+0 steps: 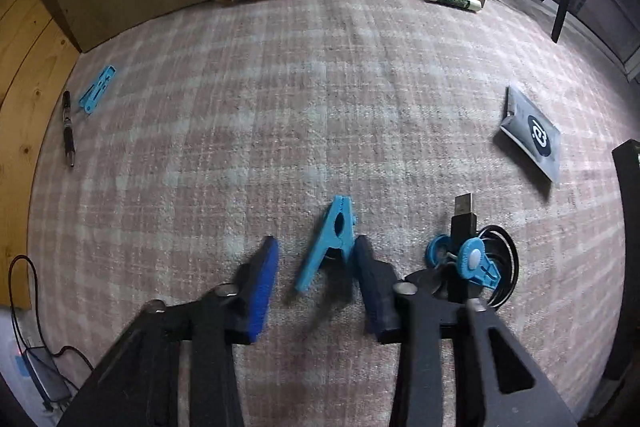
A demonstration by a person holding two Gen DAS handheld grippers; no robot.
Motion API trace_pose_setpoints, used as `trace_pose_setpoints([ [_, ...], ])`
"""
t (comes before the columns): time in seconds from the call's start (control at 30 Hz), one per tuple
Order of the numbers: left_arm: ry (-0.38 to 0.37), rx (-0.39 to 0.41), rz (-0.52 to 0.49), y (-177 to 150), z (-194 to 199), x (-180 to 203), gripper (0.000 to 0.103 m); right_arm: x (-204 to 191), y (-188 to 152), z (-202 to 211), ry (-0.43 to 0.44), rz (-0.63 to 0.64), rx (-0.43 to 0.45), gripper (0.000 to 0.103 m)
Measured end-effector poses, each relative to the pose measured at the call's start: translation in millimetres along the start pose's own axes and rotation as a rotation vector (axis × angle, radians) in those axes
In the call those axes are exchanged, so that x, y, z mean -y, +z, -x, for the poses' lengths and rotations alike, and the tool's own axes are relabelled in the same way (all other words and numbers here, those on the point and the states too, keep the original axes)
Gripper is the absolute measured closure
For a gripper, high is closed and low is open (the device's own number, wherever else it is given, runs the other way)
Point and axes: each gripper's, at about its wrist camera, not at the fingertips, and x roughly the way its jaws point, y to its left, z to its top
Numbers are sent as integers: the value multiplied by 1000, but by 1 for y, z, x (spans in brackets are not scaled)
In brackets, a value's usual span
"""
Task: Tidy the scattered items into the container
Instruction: 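Carry the clothespin to the black bin and open the right gripper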
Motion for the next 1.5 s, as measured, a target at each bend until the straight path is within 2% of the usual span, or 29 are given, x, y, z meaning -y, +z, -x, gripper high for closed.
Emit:
trace_pose_setpoints([
  [0.17, -18, 17, 12, -6, 14, -2, 80, -1, -2, -2, 5, 0, -7, 86],
  [0.27, -31, 46, 4, -5, 35, -1, 80, 1, -3, 1, 6, -5, -3, 86],
  [0.43, -105, 108, -50, 0, 80, 30, 80, 13, -7, 11, -4, -36, 9, 86],
  [0.67, -284, 139, -244, -7, 130, 139, 80, 49, -27, 42, -46, -111, 46, 86],
  [0.8, -401, 129, -382, -22, 146, 222, 80, 88, -44, 66, -100, -180, 67, 86],
  [0.9, -458, 121, -483, -37, 153, 281, 80, 123, -54, 82, -132, -245, 77, 86],
  [1.13, -568, 57, -656, -86, 170, 378, 80, 188, -63, 117, -235, -306, 100, 86],
  [1.3, -586, 28, -770, -123, 173, 418, 79, 212, -60, 124, -274, -309, 105, 86],
  [1.33, -583, 31, -783, -128, 172, 425, 77, 216, -58, 122, -278, -307, 103, 86],
  [1.37, -571, 37, -788, -131, 172, 430, 70, 220, -57, 122, -277, -304, 102, 86],
  [1.4, -558, 44, -788, -132, 171, 433, 51, 224, -54, 121, -274, -301, 107, 84],
  [1.43, -557, 54, -786, -132, 171, 435, 47, 227, -50, 119, -273, -302, 108, 72],
  [1.5, -552, 70, -783, -131, 172, 434, 47, 229, -45, 117, -283, -301, 120, 65],
])
